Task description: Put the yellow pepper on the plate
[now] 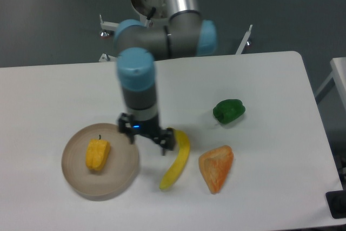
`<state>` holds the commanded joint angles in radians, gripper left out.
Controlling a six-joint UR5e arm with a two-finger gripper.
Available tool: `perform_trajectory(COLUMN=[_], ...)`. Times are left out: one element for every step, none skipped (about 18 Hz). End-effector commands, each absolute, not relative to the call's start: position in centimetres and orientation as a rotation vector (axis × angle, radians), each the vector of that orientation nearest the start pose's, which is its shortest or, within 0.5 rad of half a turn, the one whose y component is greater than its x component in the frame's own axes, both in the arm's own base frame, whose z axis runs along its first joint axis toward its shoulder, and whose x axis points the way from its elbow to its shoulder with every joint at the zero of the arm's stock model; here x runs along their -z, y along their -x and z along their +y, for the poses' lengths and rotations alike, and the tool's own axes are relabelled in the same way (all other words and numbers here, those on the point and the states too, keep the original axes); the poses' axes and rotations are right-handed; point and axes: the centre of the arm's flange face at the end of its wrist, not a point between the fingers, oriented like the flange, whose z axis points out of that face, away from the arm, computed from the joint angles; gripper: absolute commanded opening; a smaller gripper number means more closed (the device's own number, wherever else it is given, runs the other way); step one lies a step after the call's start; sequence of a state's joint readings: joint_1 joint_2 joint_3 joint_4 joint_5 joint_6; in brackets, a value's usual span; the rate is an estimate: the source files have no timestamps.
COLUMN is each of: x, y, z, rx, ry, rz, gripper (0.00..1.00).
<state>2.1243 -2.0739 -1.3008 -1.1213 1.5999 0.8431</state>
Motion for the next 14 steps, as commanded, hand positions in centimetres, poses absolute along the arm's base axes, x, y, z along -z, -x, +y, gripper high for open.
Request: perform_trajectory(x=[-36.9,-37.0,-37.1,-37.3,-37.3,-37.4,-37.5,-37.6,-37.6,-37.5,-37.2,-37.1,-36.9,-36.9], y=[27.3,28.6,29.5,30.4,31.2,31.8,32.2,32.7,33.1,33.4,33.6,33.6,33.7,33.6], z=[66.3,65.8,65.4,65.0,64.7,64.4,64.3,64.3,64.3,64.3,64.4,64.5,64.6,64.6], rx=[-0.254,-0.263,-0.274,-0.286,-0.294,-0.304,-0.313,-0.330,-0.354,-0.377,-0.390,-0.397,-0.395,-0.393], ry=[2.948,2.942,2.931,2.916,2.904,2.895,2.889,2.891,2.902,2.915,2.927,2.932,2.936,2.934], rz=[0.487,0.559,0.643,0.727,0.800,0.845,0.867,0.881,0.897,0.906,0.912,0.915,0.914,0.916], gripper=[1.00,1.00,1.00,1.00,1.00,1.00,1.00,1.00,1.00,1.00,1.00,1.00,1.00,1.00])
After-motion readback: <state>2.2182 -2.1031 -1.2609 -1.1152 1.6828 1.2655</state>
